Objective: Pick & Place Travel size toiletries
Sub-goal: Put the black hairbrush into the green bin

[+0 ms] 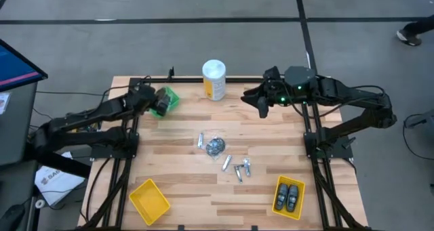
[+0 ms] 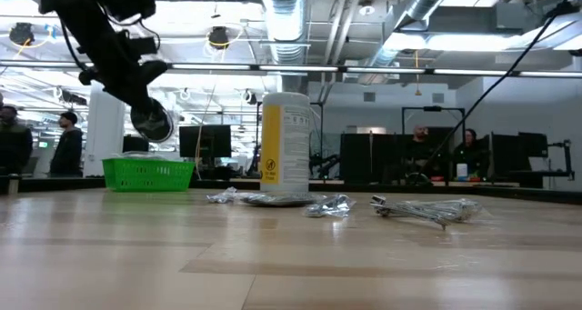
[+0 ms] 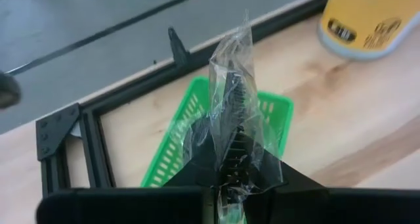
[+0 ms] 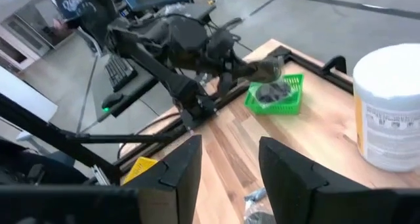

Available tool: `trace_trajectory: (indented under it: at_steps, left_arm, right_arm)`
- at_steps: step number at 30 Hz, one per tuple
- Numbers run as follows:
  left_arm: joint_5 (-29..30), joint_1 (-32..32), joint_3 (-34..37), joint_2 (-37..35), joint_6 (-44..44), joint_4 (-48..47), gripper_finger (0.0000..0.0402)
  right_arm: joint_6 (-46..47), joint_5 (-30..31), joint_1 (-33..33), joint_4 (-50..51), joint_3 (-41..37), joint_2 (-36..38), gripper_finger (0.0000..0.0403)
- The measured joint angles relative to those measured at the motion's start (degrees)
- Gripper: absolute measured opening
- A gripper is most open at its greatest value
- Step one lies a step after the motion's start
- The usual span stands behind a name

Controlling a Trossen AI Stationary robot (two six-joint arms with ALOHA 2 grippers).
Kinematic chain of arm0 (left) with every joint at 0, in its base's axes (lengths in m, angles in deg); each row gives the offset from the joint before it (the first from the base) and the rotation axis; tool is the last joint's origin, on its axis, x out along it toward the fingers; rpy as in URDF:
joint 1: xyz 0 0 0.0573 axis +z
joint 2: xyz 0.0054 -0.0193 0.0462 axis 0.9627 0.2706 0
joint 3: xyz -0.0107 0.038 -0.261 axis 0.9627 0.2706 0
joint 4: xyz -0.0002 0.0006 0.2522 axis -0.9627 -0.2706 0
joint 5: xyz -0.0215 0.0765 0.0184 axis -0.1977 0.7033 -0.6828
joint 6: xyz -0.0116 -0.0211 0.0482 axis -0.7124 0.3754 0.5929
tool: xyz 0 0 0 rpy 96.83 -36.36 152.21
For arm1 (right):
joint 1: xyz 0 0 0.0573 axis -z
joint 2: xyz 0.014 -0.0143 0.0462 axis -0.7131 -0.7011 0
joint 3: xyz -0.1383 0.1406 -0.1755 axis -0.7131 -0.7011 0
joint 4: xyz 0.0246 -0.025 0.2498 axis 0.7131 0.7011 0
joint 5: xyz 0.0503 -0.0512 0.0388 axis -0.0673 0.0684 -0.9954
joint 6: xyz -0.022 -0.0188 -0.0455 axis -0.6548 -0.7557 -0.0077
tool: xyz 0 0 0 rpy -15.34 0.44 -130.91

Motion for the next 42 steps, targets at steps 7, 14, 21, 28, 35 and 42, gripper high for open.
trace_trajectory:
  at_steps: [7,14,21,28,35,42]
  left_arm:
    - [-1.80,1.95,0.00,6.34,0.54,0.02,0.0024]
    - [-5.96,4.76,0.00,12.16,2.90,0.72,0.0025]
    - [-7.60,5.34,0.00,11.35,3.09,1.42,0.0090]
    - [-5.70,5.35,0.02,6.65,3.14,1.54,0.0227]
    - [-4.65,5.35,0.02,3.38,1.85,1.45,0.0310]
    - [-11.07,4.93,-1.33,0.96,-3.78,3.68,0.0312]
  right_arm:
    - [0.15,0.00,-0.40,-0.17,0.04,-0.47,0.0137]
    - [0.15,0.00,-0.78,-0.14,0.04,-0.49,0.0139]
    - [0.15,0.00,-0.79,-0.14,0.04,-0.51,0.0135]
    - [0.14,-0.02,-0.79,-0.14,0.04,-0.51,0.0134]
    - [0.13,-0.04,-0.79,-0.14,0.04,-0.51,0.0134]
    - [0.17,-0.19,-1.83,-0.10,0.04,-0.51,0.0133]
